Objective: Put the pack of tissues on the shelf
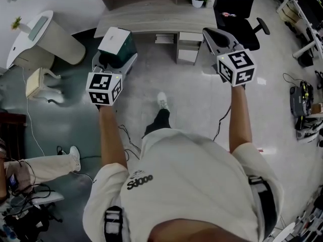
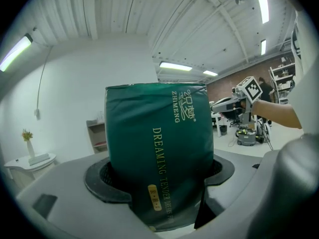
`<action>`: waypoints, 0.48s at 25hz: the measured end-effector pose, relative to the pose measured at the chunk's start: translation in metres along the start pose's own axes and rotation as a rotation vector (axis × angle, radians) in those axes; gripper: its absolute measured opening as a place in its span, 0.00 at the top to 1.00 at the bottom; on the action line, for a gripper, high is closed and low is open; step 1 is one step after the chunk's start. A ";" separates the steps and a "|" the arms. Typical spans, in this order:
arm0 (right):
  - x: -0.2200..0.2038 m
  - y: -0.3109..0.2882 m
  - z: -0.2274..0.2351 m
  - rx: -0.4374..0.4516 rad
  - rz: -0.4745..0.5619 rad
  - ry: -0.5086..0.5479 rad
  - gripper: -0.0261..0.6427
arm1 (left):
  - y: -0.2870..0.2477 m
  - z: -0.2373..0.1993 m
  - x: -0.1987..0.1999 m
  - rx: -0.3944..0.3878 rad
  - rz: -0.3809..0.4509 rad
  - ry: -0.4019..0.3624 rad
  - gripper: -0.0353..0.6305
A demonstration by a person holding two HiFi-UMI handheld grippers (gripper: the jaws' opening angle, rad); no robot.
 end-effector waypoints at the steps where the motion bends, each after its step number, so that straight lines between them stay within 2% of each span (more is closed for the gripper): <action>1: 0.002 -0.011 0.007 -0.004 0.010 -0.002 0.97 | -0.011 -0.009 -0.004 0.005 0.004 0.004 0.34; 7: 0.025 -0.097 0.046 -0.004 0.015 0.006 0.97 | -0.082 -0.086 -0.016 0.036 0.047 0.023 0.34; 12: 0.043 -0.171 0.066 0.010 0.009 0.030 0.97 | -0.136 -0.147 -0.028 0.041 0.047 0.033 0.34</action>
Point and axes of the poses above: the fingertips, and each gripper's own axes: y backward along the fingers, z to its right, x out of its top, the point moved 2 cm from there along y, backward along the fingers, and after that the axes turned 15 degrees about -y, right-handed, at the moved point
